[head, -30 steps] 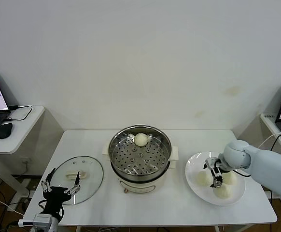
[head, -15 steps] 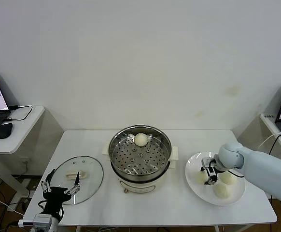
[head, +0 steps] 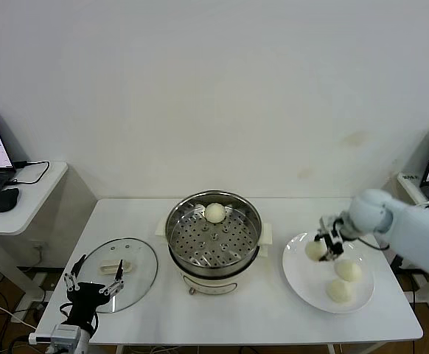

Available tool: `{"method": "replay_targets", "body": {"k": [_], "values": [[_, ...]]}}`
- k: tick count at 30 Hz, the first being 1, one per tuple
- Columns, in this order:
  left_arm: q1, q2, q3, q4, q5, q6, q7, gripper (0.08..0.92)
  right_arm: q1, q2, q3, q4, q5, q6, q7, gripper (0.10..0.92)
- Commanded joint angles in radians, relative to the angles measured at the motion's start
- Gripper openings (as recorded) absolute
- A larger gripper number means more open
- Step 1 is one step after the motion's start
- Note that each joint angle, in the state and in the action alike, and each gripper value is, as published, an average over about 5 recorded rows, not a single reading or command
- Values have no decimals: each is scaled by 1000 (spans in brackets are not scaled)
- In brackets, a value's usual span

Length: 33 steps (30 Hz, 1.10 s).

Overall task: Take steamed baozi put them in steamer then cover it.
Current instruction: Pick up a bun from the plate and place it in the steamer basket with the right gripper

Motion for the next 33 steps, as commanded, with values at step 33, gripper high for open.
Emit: {"method": "replay_targets", "body": {"k": [33], "values": [[17, -12, -55, -44, -12, 1, -1, 823, 136, 796, -233, -188, 486, -365, 245, 594]]}}
